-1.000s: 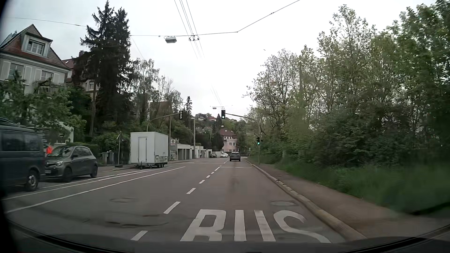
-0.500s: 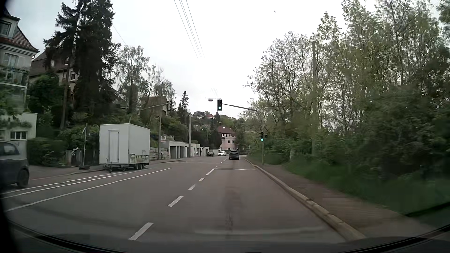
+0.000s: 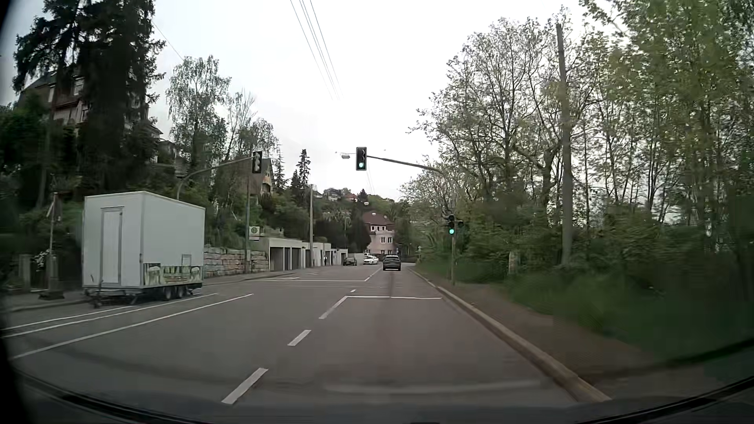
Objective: Follow the waypoints while adhering to traffic rules and regulations
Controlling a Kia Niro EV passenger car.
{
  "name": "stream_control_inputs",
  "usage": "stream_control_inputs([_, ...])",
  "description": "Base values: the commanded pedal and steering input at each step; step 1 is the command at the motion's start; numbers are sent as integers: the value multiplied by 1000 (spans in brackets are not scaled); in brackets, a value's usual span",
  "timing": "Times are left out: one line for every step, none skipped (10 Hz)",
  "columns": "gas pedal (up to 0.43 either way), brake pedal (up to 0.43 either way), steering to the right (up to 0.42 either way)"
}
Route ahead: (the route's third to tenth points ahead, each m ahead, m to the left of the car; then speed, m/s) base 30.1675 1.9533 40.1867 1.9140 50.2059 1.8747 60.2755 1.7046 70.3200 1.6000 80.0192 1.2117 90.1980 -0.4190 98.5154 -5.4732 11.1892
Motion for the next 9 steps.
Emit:
stream_control_inputs([0,0,-3])
stream_control_inputs([0,30,0])
stream_control_inputs([0,61,3])
stream_control_inputs([0,104,3])
stream_control_inputs([0,104,3])
stream_control_inputs([0,98,3])
stream_control_inputs([0,79,1])
stream_control_inputs([0,61,2])
stream_control_inputs([0,61,2])
